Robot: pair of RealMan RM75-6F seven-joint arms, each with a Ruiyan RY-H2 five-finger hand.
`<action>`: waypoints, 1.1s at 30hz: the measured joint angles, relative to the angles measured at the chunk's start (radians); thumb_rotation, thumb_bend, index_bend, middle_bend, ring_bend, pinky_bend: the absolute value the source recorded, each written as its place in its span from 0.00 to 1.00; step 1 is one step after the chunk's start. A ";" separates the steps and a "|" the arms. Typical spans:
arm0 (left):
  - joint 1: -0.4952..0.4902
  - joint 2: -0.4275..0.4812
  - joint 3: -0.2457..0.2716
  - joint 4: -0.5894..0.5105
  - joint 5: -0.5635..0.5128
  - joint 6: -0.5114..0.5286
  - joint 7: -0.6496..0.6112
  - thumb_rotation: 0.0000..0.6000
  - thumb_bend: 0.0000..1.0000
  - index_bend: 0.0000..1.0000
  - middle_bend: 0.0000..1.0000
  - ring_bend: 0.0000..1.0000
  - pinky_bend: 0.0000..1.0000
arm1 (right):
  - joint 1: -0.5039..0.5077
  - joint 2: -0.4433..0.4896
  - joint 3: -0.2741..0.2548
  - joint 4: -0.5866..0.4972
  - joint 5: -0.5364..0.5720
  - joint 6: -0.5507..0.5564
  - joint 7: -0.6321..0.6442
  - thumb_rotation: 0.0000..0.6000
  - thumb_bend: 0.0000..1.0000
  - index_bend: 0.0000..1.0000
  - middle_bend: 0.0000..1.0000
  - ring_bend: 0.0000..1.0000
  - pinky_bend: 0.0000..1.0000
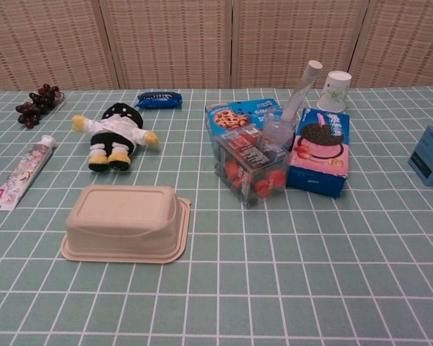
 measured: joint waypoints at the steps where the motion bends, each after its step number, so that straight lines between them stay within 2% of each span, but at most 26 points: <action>1: 0.000 0.002 0.001 -0.002 0.003 0.000 -0.002 1.00 0.14 0.27 0.35 0.29 0.45 | -0.001 -0.003 0.002 0.000 -0.002 0.006 0.000 1.00 0.22 0.05 0.40 0.42 0.68; 5: 0.001 0.008 0.005 -0.009 0.013 0.006 -0.009 1.00 0.14 0.27 0.35 0.29 0.45 | -0.002 -0.029 0.013 0.005 -0.006 0.027 -0.003 1.00 0.22 0.00 0.48 0.56 0.80; 8: 0.003 0.010 0.008 -0.014 0.020 0.010 -0.008 1.00 0.14 0.27 0.35 0.29 0.45 | 0.003 -0.043 0.019 0.006 0.001 0.022 -0.015 1.00 0.22 0.00 0.53 0.62 0.84; 19: -0.007 0.015 0.018 -0.033 0.048 0.003 0.001 1.00 0.14 0.27 0.35 0.29 0.45 | 0.038 -0.065 0.043 -0.047 0.036 -0.015 -0.127 1.00 0.22 0.00 0.56 0.63 0.85; 24: -0.014 0.014 0.018 -0.036 0.056 -0.002 -0.002 1.00 0.14 0.27 0.35 0.29 0.45 | 0.058 -0.076 0.071 -0.086 0.068 -0.022 -0.177 1.00 0.23 0.00 0.56 0.63 0.85; 27: -0.018 0.014 0.019 -0.038 0.060 -0.005 -0.002 1.00 0.14 0.27 0.35 0.29 0.45 | 0.072 -0.084 0.086 -0.109 0.094 -0.032 -0.210 1.00 0.29 0.00 0.56 0.63 0.85; 30: -0.020 0.014 0.021 -0.040 0.065 -0.007 -0.001 1.00 0.14 0.27 0.35 0.29 0.45 | 0.090 -0.095 0.103 -0.127 0.128 -0.047 -0.258 1.00 0.42 0.00 0.58 0.65 0.86; 33: -0.021 0.014 0.021 -0.040 0.064 -0.007 -0.003 1.00 0.14 0.27 0.35 0.29 0.45 | 0.117 -0.115 0.122 -0.141 0.171 -0.066 -0.314 1.00 0.54 0.00 0.68 0.72 0.90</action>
